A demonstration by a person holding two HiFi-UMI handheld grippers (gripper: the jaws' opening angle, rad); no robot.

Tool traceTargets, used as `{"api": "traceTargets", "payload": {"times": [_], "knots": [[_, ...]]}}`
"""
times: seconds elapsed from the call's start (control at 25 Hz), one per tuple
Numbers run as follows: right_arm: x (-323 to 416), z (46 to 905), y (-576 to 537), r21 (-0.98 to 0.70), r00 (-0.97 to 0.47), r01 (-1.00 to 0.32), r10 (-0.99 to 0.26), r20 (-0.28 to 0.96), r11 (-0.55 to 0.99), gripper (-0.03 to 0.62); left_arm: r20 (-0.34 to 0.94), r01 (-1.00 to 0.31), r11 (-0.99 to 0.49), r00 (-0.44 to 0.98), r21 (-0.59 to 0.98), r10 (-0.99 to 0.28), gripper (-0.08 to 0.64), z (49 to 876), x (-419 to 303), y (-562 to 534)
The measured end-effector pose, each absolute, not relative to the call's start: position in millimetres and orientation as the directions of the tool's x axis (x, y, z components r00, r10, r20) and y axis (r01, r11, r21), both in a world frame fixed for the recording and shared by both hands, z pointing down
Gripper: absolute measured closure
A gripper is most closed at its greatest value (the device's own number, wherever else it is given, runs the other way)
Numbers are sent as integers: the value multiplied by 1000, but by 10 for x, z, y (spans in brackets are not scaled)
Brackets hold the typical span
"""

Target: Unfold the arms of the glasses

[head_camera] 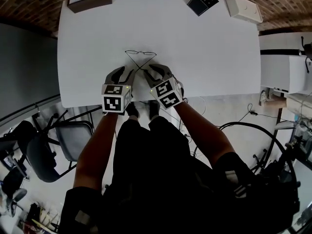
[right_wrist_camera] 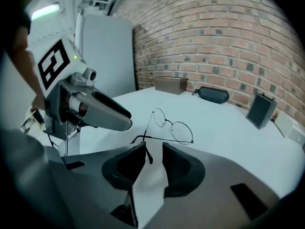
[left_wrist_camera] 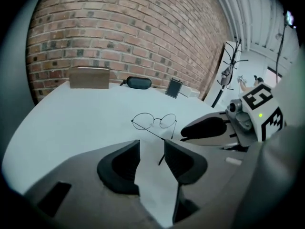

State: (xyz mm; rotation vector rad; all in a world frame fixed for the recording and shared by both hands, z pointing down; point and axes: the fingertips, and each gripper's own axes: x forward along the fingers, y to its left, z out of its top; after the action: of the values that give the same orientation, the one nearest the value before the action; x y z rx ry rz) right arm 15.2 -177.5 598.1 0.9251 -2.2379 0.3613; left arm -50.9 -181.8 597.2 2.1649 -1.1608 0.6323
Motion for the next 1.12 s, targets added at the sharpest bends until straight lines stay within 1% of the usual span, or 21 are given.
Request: {"api": "traceTargets", "payload": {"times": [0.12,0.2,0.36,0.52,0.6,0.76,0.96,1.12], "knots": [[307,5955,-1902,-118,-467,-827,-552,691,550,492,626,-878,-337,480,342,-615,397,5913,-543,-1965],[357,5923,-1968,-176,-446,-867,-568,692,466,482,622,-884,-294,466,364,-629,397,5909,-549,-2058],[374,5880,-2075,-251,-404,-912,-594,696,325,451,636,-891,-298,453,341,-625,397,5946,-493,-2208],[382,5954,-2135,-247,-341,-940,-600,724,236,425,646,-910,-275,413,309,-642,397,5991,-502,-2307],[375,6014,-2133,-274,-335,-942,-589,735,193,419,654,-911,-277,413,306,-634,397,6029,-473,-2325],[359,6096,-2142,-293,-334,-942,-574,748,166,417,671,-905,-285,425,315,-607,397,6107,-410,-2339],[365,6134,-2167,-292,-350,-937,-564,748,194,411,692,-905,-342,417,254,-589,397,6131,-423,-2336],[374,6117,-2145,-310,-379,-925,-543,749,219,410,701,-905,-347,413,246,-581,397,6131,-489,-2317]]}}
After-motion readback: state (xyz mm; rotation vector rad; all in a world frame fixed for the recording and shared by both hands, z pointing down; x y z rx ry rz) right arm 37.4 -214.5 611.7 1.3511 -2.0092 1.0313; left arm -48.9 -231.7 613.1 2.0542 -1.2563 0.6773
